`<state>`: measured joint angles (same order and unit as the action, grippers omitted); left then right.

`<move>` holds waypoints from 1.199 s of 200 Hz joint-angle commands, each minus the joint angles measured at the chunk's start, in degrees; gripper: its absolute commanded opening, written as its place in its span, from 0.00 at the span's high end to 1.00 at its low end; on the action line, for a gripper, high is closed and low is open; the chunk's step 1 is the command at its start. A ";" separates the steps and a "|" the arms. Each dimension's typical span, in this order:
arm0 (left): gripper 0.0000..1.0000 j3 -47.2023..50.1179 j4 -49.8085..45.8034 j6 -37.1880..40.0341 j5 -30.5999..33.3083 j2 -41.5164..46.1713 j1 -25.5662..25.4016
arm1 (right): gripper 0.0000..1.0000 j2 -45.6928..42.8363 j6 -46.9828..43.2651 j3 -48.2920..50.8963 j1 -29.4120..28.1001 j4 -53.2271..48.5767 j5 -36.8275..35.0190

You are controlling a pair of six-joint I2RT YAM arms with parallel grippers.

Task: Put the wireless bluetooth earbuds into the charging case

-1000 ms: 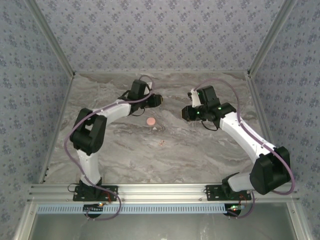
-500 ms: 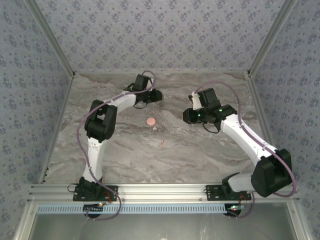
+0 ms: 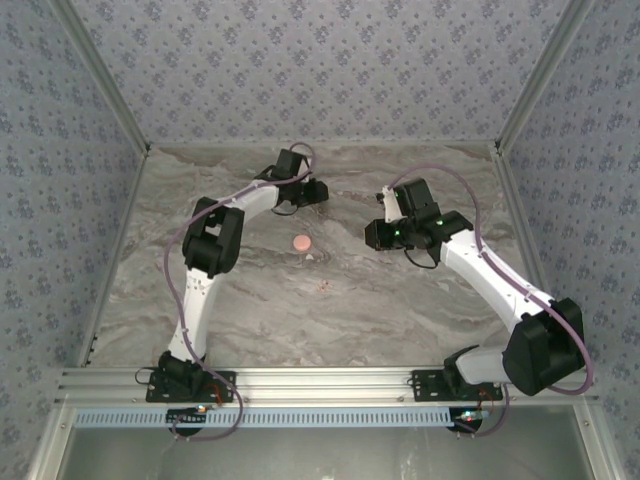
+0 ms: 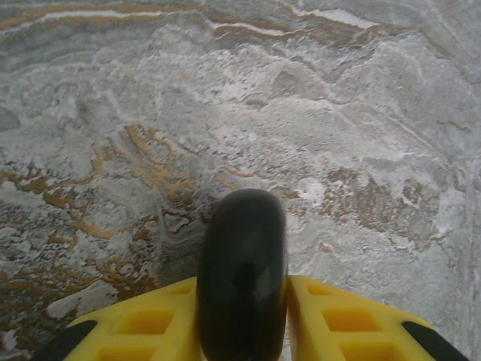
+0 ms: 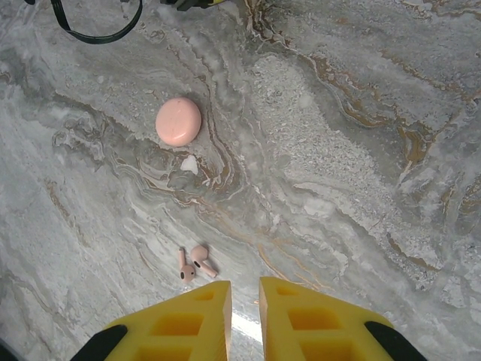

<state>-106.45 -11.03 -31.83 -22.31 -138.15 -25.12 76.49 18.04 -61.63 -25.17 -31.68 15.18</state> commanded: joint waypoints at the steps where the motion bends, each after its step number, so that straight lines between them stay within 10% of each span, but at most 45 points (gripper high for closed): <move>1: 0.63 -1.15 -2.57 -0.90 2.00 -1.69 0.16 | 0.81 -1.08 0.68 0.80 -0.38 -1.19 -1.29; 84: 0.38 3.74 -5.14 7.29 7.86 9.42 0.95 | 0.66 1.62 1.02 1.62 -0.68 1.08 -0.96; 240: 0.61 32.94 -9.73 10.21 16.91 30.45 2.84 | 0.72 30.61 0.52 -16.09 -7.78 4.27 4.16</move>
<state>-74.81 -19.64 -21.32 -7.38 -108.36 -22.70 103.48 18.44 -74.06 -31.88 -27.14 18.79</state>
